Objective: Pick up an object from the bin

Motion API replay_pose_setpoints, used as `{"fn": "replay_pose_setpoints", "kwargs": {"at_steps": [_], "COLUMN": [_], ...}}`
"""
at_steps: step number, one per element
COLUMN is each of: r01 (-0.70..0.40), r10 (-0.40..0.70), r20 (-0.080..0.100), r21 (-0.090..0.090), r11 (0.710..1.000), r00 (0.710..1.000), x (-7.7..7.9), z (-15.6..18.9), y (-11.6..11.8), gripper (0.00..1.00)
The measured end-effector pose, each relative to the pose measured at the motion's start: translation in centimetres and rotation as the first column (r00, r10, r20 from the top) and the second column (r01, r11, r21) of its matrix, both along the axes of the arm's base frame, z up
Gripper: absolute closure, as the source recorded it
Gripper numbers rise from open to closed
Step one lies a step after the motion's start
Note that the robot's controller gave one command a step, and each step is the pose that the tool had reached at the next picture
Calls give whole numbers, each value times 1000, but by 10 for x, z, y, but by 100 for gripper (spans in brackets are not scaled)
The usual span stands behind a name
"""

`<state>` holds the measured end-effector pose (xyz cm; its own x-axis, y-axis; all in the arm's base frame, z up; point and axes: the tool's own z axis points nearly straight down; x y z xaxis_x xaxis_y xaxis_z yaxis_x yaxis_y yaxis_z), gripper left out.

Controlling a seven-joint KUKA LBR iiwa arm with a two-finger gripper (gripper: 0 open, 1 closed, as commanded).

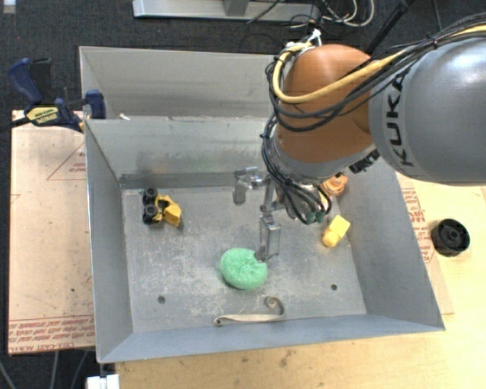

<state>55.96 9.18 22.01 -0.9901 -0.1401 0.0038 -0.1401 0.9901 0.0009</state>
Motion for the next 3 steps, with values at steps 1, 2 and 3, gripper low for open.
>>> {"fn": "replay_pose_setpoints", "kwargs": {"at_steps": [1, 2, 3], "r01": [41, 43, -114], "r10": [-41, -43, 114], "r20": [16, 1, 7], "r21": [3, 1, 1], "r11": [999, 999, 994], "r00": [999, 999, 994], "x": [-21, -26, -44], "z": [-28, -71, -85], "y": [-6, -10, -17], "gripper": [0, 0, 0]}}
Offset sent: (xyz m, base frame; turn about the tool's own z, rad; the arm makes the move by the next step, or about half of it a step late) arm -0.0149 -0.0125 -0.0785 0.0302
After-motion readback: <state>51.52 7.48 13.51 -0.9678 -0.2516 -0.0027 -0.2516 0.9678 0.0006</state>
